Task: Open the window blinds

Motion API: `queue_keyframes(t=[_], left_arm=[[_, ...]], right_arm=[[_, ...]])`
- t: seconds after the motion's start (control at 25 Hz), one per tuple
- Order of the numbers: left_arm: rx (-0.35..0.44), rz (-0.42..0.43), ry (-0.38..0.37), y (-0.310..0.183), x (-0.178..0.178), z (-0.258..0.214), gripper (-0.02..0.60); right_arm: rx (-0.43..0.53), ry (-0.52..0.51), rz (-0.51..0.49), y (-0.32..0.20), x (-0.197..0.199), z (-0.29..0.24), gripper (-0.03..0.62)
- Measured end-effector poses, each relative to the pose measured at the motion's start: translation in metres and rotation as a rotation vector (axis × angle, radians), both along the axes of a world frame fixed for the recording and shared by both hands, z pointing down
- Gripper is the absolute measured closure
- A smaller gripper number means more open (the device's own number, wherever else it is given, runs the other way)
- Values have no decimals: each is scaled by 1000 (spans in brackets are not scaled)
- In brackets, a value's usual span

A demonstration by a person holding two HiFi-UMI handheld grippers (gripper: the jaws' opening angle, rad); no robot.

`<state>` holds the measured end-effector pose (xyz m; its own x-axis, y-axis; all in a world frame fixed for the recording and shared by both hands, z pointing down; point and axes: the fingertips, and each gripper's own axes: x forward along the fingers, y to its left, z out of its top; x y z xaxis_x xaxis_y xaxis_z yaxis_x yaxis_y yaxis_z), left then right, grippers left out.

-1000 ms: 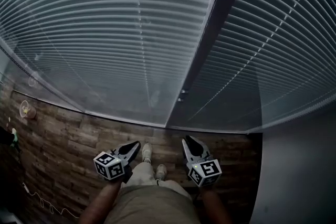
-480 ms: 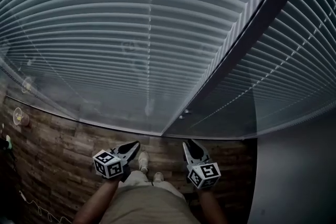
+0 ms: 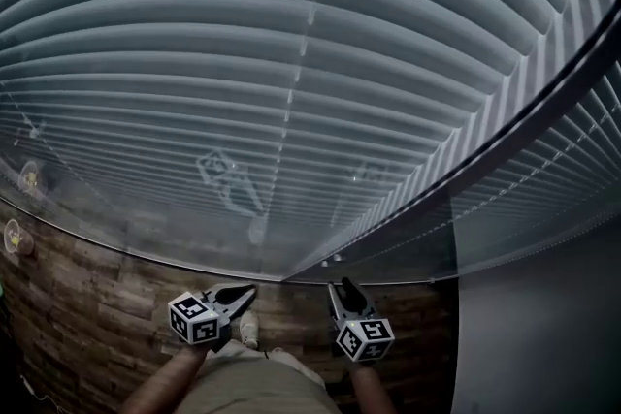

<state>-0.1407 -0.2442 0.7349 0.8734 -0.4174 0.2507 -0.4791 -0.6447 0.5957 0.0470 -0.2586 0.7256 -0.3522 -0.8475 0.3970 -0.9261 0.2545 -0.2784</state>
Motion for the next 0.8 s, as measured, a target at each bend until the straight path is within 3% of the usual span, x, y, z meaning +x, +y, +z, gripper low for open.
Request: queue_keyframes(t=[0.32, 0.52, 0.8], left_arm=[[29, 95, -18, -35, 12, -11, 569], [39, 132, -28, -48, 9, -10, 569], [35, 85, -14, -61, -9, -21, 569]], right_arm=[[-67, -42, 39, -38, -2, 14, 453], [-114, -240, 143, -55, 5, 26, 450], [-186, -301, 136, -55, 0, 35, 450]])
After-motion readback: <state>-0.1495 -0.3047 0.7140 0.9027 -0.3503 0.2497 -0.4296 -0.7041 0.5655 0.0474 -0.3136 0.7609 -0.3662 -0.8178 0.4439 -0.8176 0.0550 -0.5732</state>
